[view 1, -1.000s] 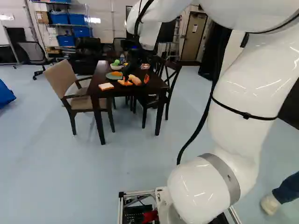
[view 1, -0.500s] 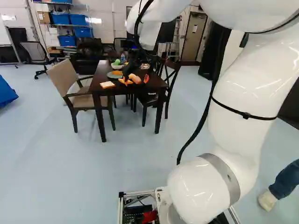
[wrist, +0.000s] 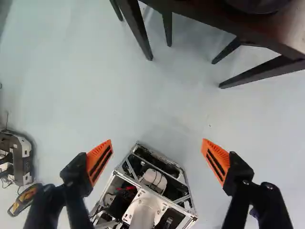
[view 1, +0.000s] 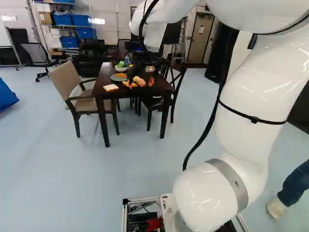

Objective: Move the croissant to the empty plate

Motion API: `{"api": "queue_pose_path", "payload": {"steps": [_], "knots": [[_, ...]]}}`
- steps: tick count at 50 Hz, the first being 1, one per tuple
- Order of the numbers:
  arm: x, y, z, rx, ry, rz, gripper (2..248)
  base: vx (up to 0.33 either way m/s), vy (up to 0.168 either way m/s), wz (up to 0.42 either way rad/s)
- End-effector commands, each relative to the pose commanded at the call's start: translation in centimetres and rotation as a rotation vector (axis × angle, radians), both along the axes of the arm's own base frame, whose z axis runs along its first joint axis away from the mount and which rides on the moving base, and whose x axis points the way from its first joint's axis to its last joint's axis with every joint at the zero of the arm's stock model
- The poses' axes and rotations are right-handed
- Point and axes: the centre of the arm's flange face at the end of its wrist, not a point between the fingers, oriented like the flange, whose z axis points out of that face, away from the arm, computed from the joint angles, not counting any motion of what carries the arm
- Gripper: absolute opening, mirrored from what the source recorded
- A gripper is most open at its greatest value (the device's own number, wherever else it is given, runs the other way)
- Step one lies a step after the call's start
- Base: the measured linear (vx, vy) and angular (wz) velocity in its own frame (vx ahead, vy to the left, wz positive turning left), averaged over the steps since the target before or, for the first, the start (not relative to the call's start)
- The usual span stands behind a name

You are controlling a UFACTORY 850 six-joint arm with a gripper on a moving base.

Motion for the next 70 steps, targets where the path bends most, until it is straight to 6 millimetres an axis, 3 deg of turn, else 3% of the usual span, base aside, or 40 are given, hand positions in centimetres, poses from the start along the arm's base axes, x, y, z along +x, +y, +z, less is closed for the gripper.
{"api": "queue_pose_path", "payload": {"steps": [34, 70], "knots": [[-0.5, -1.2, -2.0, 0.001, -0.064, -0.051, 247, 0.0, 0.0, 0.0], [-2.2, -3.9, -6.3, 0.006, -0.211, -0.159, 247, 0.0, 0.0, 0.0]]}}
